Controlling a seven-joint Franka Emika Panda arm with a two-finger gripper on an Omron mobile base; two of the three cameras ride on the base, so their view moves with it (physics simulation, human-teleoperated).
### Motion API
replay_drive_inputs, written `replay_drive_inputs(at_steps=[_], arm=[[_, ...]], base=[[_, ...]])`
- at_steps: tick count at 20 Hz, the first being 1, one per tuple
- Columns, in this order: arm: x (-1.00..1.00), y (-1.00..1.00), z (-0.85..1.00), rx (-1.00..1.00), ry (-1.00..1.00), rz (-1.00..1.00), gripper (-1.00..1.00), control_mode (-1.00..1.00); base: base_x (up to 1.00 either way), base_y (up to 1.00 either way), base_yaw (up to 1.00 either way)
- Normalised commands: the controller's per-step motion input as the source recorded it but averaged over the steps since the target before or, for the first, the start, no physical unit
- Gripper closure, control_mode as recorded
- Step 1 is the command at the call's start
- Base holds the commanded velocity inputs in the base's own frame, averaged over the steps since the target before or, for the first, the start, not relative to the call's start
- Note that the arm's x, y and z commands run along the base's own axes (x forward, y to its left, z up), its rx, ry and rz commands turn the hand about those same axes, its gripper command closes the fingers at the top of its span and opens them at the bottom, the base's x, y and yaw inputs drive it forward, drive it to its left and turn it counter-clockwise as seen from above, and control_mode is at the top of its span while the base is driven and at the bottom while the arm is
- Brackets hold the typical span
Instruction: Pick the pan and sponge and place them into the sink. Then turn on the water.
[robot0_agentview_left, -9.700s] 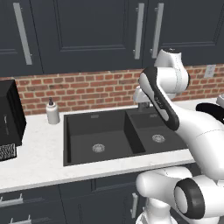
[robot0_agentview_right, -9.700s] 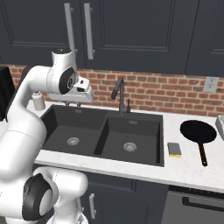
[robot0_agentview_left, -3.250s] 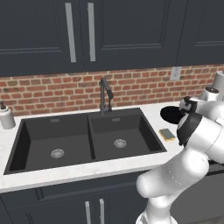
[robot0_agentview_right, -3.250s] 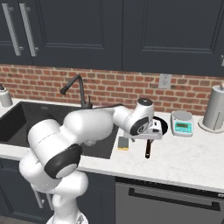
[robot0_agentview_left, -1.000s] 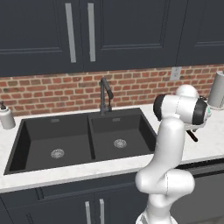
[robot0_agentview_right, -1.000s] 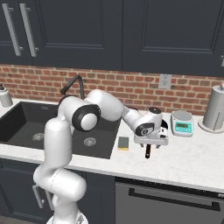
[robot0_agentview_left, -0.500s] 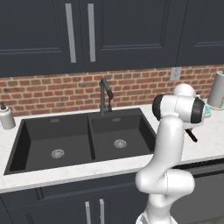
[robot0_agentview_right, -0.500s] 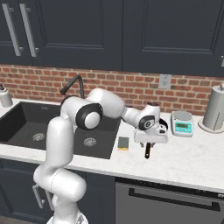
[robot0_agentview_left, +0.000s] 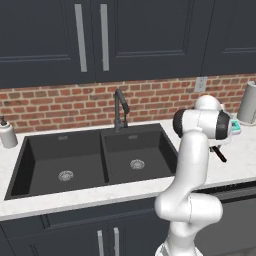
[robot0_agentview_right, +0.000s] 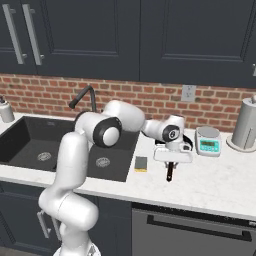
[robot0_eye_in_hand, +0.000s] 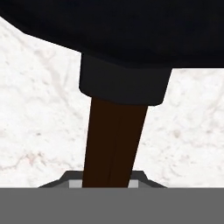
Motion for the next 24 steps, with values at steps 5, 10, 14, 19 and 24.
replay_drive_inputs(at_steps=[5, 10, 14, 19, 24], arm=[[-0.42, 0.00, 0.00, 0.12, -0.06, 0.00, 1.00, -1.00], [-0.50, 0.00, 0.22, 0.13, -0.26, 0.00, 1.00, -1.00], [-0.57, 0.00, 0.60, 0.14, -0.41, 0.00, 1.00, -1.00], [-0.48, 0.04, 0.73, 0.11, -0.42, 0.00, 1.00, -1.00], [-0.38, 0.21, 0.73, 0.08, -0.37, 0.00, 1.00, -1.00]], base=[[0.00, 0.00, 0.00], [0.00, 0.00, 0.00], [0.00, 0.00, 0.00], [0.00, 0.00, 0.00], [0.00, 0.00, 0.00]])
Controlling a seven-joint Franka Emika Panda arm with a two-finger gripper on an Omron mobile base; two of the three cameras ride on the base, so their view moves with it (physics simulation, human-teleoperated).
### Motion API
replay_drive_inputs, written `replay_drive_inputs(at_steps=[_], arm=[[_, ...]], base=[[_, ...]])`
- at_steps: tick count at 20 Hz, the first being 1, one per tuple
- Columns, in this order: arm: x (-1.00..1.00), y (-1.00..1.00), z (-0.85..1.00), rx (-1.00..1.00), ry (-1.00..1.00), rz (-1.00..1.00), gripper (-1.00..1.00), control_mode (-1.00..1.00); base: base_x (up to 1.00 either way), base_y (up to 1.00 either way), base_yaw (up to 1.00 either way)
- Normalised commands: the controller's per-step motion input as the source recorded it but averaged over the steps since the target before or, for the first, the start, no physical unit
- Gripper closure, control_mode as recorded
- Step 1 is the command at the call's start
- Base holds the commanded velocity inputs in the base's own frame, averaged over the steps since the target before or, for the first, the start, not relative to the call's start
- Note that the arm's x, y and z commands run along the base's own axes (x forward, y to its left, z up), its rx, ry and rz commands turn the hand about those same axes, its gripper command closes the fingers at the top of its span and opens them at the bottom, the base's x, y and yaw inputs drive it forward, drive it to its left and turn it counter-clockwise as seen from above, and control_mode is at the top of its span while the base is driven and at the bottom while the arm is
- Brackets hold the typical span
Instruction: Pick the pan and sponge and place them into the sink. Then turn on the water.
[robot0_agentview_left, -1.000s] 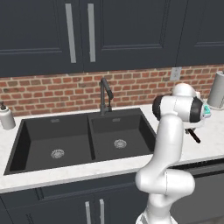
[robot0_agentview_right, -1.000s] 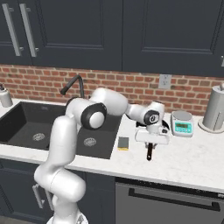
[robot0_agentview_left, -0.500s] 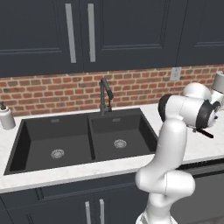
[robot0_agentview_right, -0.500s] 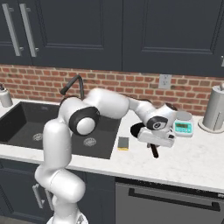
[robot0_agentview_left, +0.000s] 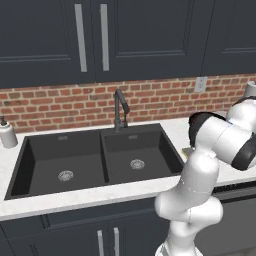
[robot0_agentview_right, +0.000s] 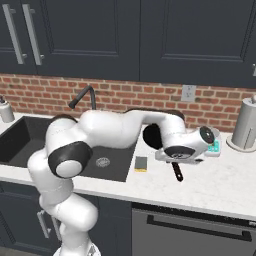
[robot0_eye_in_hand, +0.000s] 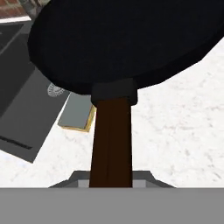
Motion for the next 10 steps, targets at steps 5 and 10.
replay_drive_inputs(at_steps=[5, 10], arm=[[-0.25, 0.49, 0.70, 0.09, -0.24, 0.00, 1.00, -1.00], [-0.13, 0.76, 0.48, 0.08, 0.01, 0.00, 1.00, -1.00]], base=[[0.00, 0.00, 0.00], [0.00, 0.00, 0.00]])
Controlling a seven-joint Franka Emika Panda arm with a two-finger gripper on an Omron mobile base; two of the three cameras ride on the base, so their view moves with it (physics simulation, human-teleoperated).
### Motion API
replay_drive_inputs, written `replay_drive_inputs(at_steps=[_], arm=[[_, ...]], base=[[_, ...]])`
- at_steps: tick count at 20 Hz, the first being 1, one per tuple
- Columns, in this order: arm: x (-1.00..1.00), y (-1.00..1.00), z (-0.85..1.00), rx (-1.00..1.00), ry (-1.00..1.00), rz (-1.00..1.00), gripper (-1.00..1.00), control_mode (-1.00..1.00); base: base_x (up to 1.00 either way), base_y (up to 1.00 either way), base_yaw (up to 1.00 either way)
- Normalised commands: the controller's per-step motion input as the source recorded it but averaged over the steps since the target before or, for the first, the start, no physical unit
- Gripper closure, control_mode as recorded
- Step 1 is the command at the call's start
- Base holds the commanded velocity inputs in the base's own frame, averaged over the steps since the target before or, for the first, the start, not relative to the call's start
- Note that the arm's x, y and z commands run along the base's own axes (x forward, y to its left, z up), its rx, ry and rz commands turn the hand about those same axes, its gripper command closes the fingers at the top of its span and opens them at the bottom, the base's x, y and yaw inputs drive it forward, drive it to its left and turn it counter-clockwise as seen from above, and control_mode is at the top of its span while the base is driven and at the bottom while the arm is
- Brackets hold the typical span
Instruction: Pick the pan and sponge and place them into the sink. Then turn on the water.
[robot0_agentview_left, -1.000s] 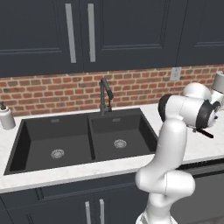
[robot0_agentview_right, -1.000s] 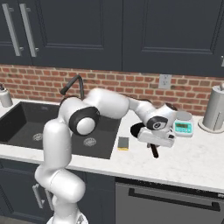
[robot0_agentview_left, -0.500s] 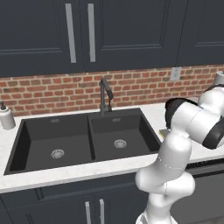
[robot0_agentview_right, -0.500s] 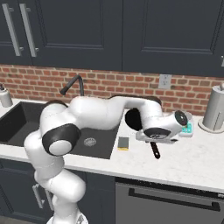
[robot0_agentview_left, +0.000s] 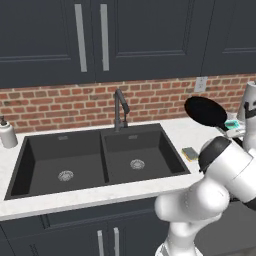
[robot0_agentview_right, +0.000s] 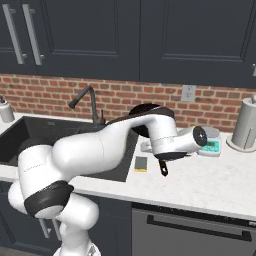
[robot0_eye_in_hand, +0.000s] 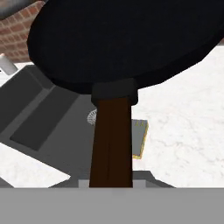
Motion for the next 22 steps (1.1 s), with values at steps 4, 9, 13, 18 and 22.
replay_drive_inputs(at_steps=[4, 9, 13, 18, 22], arm=[[-0.12, 0.81, 0.32, 0.04, 0.19, 0.00, 1.00, -1.00], [-0.12, 0.69, 0.17, 0.04, 0.17, 0.00, 1.00, -1.00], [-0.01, 0.86, 0.03, 0.01, 0.14, 0.00, 1.00, -1.00], [0.00, 0.85, 0.00, 0.00, 0.11, 0.00, 1.00, -1.00], [0.01, 0.71, -0.08, 0.00, 0.04, 0.00, 1.00, -1.00]], base=[[0.00, 0.00, 0.00], [0.00, 0.00, 0.00], [0.00, 0.00, 0.00], [0.00, 0.00, 0.00], [0.00, 0.00, 0.00]])
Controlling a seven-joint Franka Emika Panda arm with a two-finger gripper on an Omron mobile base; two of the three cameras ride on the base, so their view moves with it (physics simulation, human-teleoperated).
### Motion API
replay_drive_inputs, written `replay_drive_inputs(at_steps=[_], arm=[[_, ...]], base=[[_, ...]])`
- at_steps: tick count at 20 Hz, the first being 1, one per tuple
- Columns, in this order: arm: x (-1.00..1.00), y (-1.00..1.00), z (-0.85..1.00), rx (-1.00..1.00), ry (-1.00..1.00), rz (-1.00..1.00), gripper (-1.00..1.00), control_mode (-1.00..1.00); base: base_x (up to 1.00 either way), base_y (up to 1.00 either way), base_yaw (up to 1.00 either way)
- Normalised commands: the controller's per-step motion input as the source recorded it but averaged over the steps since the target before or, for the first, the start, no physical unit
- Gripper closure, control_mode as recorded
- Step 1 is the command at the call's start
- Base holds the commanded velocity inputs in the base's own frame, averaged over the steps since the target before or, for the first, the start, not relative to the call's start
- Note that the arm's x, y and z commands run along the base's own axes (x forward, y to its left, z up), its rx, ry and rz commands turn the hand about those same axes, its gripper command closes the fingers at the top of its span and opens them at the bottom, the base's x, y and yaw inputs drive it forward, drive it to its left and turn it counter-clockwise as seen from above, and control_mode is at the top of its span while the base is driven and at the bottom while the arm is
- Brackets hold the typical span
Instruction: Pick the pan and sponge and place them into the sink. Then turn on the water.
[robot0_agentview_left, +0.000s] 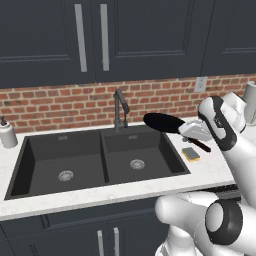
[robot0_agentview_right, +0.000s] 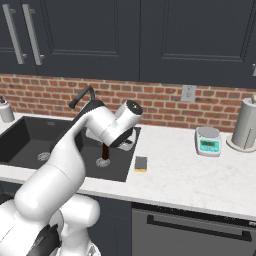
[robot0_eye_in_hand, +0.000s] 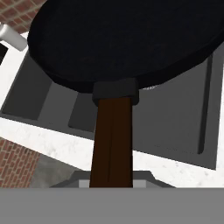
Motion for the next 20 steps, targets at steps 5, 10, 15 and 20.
replay_drive_inputs(at_steps=[5, 10, 15, 20], arm=[[0.10, 0.31, -0.28, 0.00, 0.01, 0.01, 1.00, -1.00], [0.37, 0.19, -0.49, 0.00, 0.00, 0.03, 1.00, -1.00], [0.59, 0.14, -0.47, 0.00, 0.00, 0.09, 1.00, -1.00], [0.69, 0.23, -0.49, 0.00, 0.00, 0.13, 1.00, -1.00]], base=[[0.00, 0.00, 0.00], [0.00, 0.00, 0.00], [0.00, 0.00, 0.00], [0.00, 0.00, 0.00]])
